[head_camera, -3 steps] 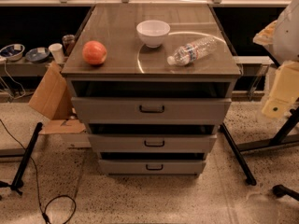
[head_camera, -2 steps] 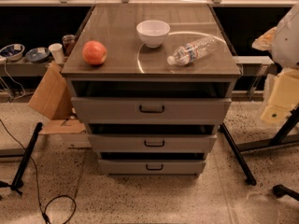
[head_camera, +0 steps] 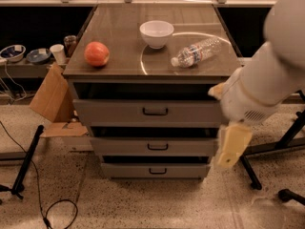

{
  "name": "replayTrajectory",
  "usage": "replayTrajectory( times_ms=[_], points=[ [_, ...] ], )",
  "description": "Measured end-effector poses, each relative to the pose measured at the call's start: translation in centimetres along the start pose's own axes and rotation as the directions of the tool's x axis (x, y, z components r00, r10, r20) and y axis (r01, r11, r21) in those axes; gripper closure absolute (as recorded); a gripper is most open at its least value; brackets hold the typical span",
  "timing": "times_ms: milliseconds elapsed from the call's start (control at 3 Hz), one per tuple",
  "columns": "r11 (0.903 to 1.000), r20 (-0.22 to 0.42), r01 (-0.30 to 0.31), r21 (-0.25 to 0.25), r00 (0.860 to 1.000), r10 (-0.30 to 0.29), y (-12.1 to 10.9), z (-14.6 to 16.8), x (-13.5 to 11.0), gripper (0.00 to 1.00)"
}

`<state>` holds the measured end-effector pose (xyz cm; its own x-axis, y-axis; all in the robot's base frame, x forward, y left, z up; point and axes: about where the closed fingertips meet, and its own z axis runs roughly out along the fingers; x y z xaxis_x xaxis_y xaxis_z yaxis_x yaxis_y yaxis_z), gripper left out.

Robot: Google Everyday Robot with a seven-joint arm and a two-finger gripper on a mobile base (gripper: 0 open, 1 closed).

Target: Open bottom drawer

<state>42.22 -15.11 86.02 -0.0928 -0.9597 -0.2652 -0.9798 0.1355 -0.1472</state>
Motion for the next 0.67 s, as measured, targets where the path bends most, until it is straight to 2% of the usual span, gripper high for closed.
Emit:
replayTrajectory(
  times_ms=[333,667],
  points=[
    [0.9954,0.061,0.033,-0.090,0.998,-0.027,2.5,9.2,-1.7,0.00],
    [0.9819,0.144,0.007,-0.189,0.989,0.021,5.5,18.8,-1.8,0.00]
  ],
)
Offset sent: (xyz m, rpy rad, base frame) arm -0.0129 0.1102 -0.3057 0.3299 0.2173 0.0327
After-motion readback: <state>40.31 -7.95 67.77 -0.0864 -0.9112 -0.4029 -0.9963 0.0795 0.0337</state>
